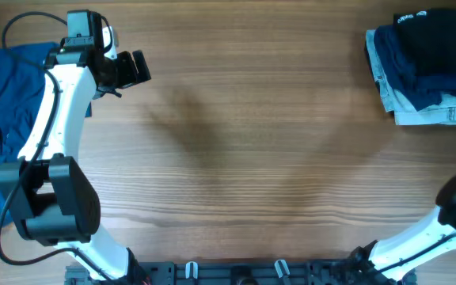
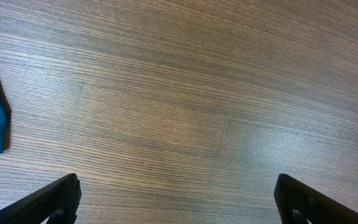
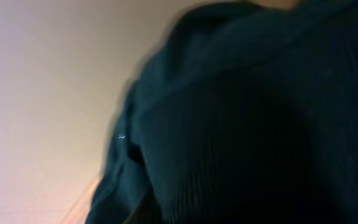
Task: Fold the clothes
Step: 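Release the bundle and withdraw the right gripper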
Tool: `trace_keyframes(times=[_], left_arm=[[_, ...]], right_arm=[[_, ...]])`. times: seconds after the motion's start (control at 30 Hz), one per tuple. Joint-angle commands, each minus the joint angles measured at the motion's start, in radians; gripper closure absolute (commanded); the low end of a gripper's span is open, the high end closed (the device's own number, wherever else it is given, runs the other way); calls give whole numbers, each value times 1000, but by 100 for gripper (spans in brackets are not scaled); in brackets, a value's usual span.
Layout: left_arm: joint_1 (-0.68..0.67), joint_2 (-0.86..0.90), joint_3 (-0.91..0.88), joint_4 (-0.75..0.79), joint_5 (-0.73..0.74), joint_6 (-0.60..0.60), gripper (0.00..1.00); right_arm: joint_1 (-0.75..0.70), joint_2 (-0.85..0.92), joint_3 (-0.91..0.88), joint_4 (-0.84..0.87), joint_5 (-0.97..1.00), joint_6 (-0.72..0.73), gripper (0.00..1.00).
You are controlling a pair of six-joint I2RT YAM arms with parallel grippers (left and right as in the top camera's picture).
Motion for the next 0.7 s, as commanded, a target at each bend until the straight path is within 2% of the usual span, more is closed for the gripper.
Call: trace_keyframes(times=[0.0,0.03,0.1,0.13,0.23,0.4,0.5,0.67], left_arm=[[8,11,-8,3,-5,11,0],[8,11,-8,3,-5,12,0],[8,11,-8,3,-5,11,0],[8,11,-8,3,-5,11,0],[8,11,-8,3,-5,11,0],[8,11,-8,3,-5,12,0],[8,11,-8,3,-5,12,0],[8,11,-8,-1,39,13,0]], right_arm=[[-59,-15,14,-137,10,-8,96],[-71,-18,14,-188,10,-7,92],[-82,-23,14,-274,-6,-7,53],[-83,-26,14,-309,-17,-7,42],[-83,-55,15,-442,-15,-43,37],[-81,-211,15,-621,-16,-229,36],[-50,-344,15,-642,-54,-397,36],[93,-562,15,-618,-63,-515,31]])
